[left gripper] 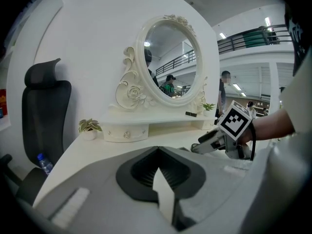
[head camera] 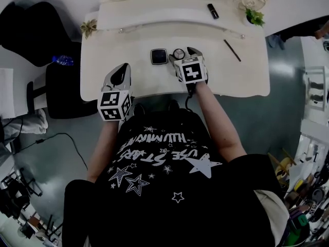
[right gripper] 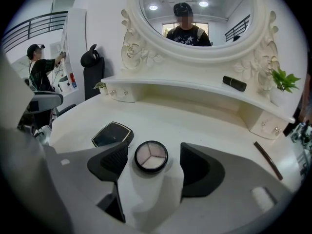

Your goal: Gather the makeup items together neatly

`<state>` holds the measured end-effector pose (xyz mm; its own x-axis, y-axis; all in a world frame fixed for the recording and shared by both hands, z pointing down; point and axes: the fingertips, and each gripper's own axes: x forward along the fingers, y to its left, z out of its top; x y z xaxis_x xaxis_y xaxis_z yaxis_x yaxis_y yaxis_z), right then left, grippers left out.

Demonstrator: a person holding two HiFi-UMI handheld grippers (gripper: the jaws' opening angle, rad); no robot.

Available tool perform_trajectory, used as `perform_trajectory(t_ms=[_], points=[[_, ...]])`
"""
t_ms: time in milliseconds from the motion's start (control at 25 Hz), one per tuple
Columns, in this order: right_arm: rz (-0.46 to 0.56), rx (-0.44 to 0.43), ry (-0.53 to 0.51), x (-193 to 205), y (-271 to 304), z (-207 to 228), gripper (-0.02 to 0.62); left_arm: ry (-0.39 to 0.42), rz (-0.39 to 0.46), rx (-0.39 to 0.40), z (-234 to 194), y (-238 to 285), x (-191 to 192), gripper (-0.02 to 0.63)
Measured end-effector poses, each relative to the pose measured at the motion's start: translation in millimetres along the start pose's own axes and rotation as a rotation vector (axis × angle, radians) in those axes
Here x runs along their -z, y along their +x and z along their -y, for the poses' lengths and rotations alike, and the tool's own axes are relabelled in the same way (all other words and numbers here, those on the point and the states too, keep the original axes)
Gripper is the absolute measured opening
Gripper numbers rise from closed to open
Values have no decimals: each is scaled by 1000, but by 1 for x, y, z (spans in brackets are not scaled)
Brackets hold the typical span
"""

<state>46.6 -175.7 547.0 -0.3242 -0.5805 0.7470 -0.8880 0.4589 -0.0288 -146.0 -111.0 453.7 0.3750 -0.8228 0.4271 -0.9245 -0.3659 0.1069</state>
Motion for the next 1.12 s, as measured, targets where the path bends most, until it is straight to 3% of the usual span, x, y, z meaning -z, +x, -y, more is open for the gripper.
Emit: perform_trajectory(t_ms=[360, 1120], points=[[58, 36, 55, -7, -24, 32, 446, 23, 8, 35, 20, 14, -10, 0], [55, 219, 159, 40, -73, 171, 453, 65, 4, 169, 108, 80, -26, 0]])
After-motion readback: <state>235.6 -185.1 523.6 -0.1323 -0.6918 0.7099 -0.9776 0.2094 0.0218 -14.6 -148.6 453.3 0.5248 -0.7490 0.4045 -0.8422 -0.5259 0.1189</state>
